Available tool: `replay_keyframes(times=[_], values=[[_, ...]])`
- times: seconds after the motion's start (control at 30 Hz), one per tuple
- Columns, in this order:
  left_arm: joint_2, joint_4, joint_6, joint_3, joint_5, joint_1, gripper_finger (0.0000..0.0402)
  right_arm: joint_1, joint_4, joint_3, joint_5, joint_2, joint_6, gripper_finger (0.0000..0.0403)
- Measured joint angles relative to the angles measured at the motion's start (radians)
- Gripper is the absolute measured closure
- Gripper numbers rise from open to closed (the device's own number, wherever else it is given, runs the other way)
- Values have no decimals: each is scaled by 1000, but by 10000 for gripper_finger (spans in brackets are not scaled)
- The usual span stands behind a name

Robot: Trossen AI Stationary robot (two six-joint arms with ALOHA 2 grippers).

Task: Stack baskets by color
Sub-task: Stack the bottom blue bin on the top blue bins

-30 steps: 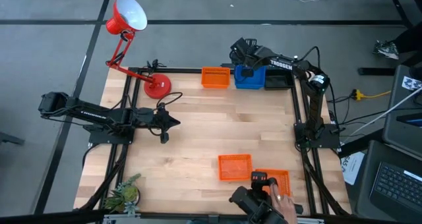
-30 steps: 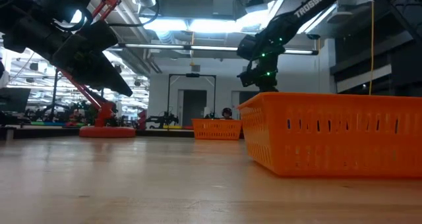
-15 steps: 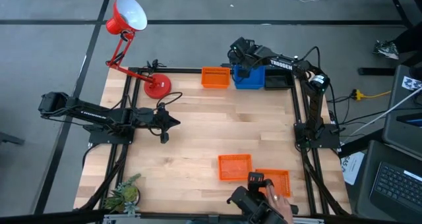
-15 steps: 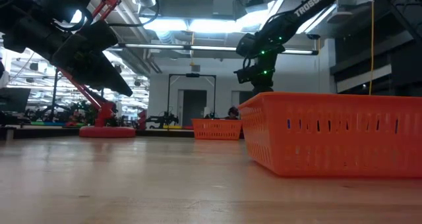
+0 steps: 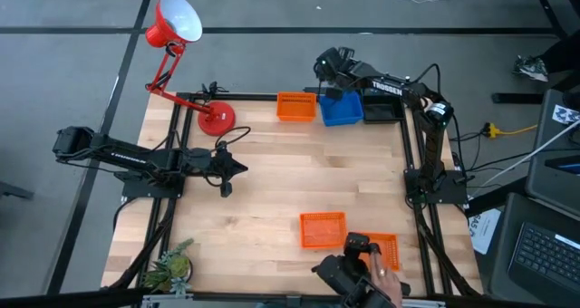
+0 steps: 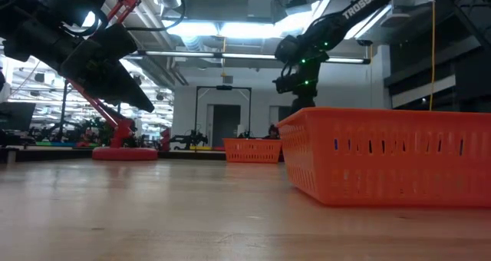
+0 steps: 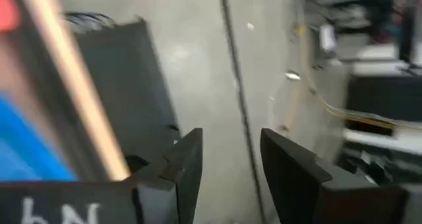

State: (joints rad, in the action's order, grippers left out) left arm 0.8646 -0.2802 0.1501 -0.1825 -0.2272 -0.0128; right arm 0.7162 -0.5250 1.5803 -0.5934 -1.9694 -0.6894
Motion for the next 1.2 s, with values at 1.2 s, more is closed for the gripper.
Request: replay_keyframes(times=[1.2], values=[[0, 2, -3, 0, 0, 0, 401, -169, -706, -43, 692, 2, 422, 250]])
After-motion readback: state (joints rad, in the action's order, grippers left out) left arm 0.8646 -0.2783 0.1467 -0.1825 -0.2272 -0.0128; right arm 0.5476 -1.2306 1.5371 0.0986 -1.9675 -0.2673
